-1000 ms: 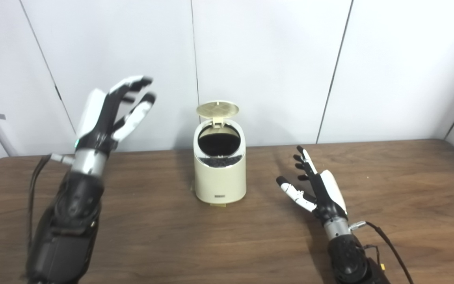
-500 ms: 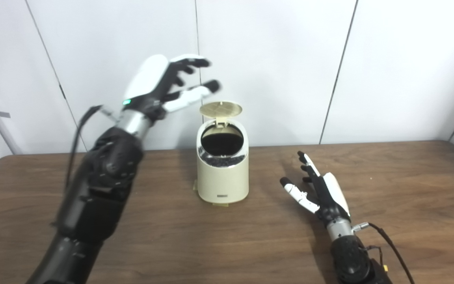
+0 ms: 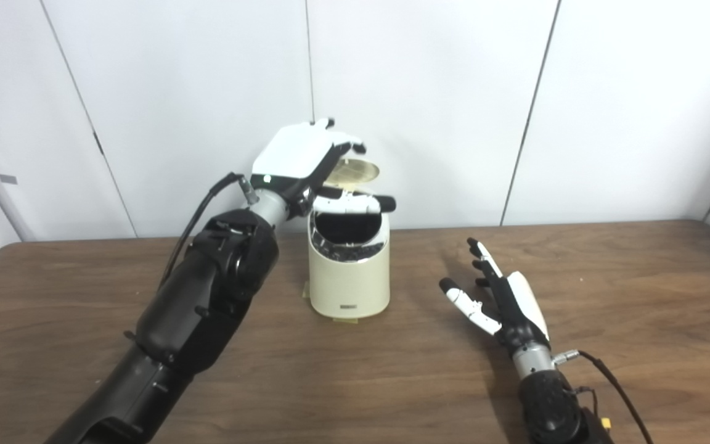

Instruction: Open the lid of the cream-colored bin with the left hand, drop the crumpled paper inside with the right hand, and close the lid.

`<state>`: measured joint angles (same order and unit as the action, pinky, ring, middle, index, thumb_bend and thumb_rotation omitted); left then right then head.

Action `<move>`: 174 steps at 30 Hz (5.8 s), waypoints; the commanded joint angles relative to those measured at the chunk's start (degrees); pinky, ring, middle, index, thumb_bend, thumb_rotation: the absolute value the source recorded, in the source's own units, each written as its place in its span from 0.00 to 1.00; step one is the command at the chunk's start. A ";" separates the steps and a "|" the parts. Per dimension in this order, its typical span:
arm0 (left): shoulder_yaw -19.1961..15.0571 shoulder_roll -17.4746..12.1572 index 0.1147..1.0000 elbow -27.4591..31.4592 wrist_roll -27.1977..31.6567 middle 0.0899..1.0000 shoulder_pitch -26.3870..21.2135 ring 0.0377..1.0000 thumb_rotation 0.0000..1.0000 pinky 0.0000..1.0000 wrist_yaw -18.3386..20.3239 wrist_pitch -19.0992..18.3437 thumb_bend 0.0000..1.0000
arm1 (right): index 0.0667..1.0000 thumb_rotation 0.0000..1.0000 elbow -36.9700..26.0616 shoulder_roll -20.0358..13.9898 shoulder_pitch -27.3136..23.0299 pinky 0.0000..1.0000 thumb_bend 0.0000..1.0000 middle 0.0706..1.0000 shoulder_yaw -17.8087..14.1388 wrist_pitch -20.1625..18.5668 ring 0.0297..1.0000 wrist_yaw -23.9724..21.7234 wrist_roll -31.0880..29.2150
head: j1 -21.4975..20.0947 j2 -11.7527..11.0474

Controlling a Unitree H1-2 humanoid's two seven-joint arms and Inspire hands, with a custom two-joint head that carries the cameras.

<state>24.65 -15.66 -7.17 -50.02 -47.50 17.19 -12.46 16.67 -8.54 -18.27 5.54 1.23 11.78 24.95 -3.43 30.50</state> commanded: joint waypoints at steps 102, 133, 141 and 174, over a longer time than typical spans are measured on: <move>3.90 2.78 0.78 10.86 -19.50 0.80 9.84 0.94 0.99 1.00 6.37 0.09 1.00 | 0.93 0.72 -4.68 0.14 -0.86 0.74 0.43 0.91 -0.15 -4.06 0.86 -1.50 -0.95 | 0.03 1.19; 3.35 1.66 0.63 4.65 -9.37 0.68 12.30 0.83 1.00 1.00 7.27 4.37 1.00 | 0.93 0.73 -5.83 0.18 -0.62 0.77 0.43 0.92 -0.15 -4.90 0.88 -1.76 -1.00 | -0.01 1.78; 3.15 1.17 0.65 5.51 -8.93 0.66 11.84 0.83 0.98 1.00 6.96 4.51 1.00 | 0.94 0.73 -5.47 0.34 -0.80 0.78 0.43 0.93 -0.19 -4.89 0.89 -1.72 -1.02 | 0.06 1.50; -5.23 2.64 0.94 9.04 -10.61 0.96 6.90 1.00 1.00 1.00 -0.50 -0.17 1.00 | 0.94 0.77 -3.62 0.95 -1.60 0.76 0.47 0.93 0.09 -4.16 0.88 -0.44 -1.21 | 0.18 0.52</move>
<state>20.40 -12.98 -0.20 -60.89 -36.93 18.46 -12.62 13.89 -7.75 -18.11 5.76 -3.60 11.37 23.97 -3.16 30.94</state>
